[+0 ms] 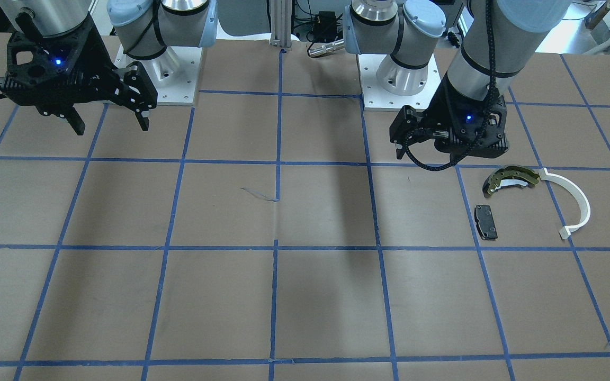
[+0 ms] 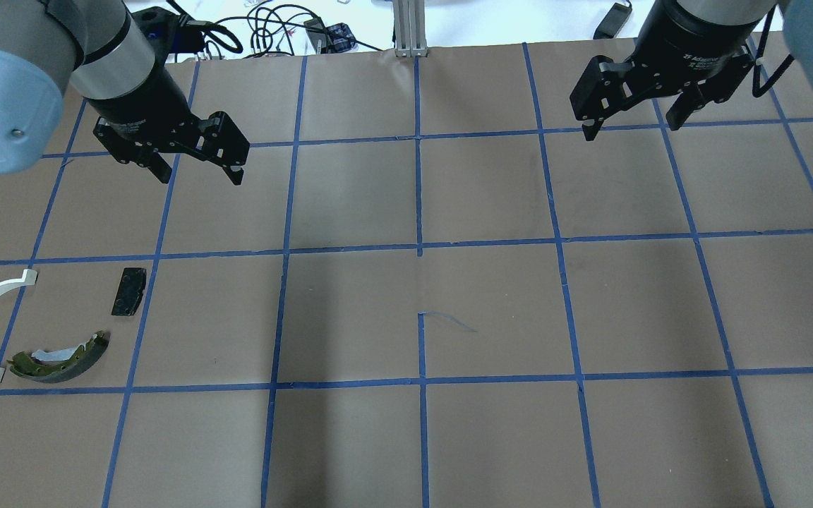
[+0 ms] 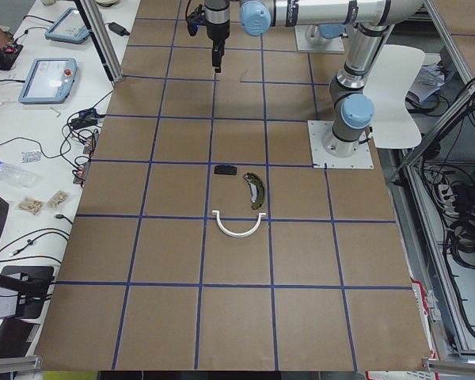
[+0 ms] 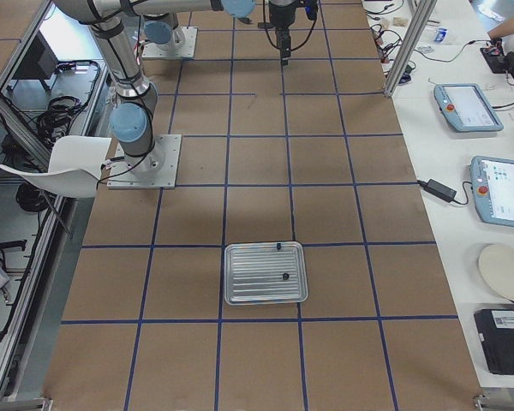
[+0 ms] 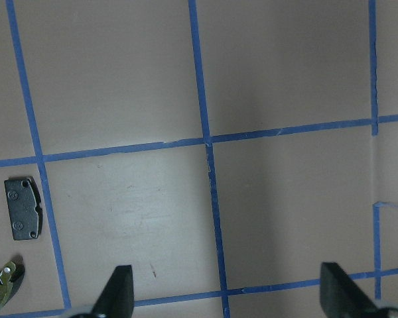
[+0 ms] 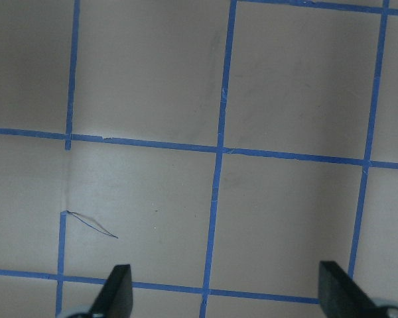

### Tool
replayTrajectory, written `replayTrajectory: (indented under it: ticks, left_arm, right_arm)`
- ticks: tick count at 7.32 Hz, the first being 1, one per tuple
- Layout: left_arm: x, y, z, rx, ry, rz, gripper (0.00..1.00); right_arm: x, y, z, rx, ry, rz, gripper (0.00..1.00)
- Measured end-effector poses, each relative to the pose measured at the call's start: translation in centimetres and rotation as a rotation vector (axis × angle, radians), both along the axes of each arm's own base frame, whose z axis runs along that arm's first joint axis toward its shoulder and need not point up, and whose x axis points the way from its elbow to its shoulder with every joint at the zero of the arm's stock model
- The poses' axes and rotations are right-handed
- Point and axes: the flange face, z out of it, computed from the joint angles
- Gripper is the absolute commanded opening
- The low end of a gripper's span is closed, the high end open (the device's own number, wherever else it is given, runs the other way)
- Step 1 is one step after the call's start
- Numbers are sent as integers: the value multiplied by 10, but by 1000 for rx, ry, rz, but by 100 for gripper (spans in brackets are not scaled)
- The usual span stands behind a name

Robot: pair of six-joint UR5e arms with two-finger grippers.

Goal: Place bearing gear from tray to pile

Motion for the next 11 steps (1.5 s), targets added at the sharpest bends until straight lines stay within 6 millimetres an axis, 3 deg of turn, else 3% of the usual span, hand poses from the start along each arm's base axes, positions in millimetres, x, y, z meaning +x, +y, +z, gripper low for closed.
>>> replayTrajectory:
  ticks: [3, 4, 5, 7, 10, 11]
  left_arm:
    - [1, 2, -2, -1, -3, 2, 100]
    - [2, 3, -1, -3, -4, 3, 100]
    - [3, 3, -1, -4, -3, 5, 100]
    - [3, 3, -1, -2, -1, 6, 100]
    - [3, 3, -2, -1, -6, 6, 100]
    - [4, 3, -1, -2, -7, 5, 100]
  right_arm:
    - [-7, -2, -2, 1, 4, 37, 100]
    - [-29, -7, -3, 2, 12, 66, 100]
    - [-67, -14, -5, 8, 17, 67, 100]
    - [-163, -25, -16, 29, 18, -15, 100]
    - [-290, -31, -53, 85, 33, 26, 100]
    - [-336, -34, -73, 86, 38, 63, 100]
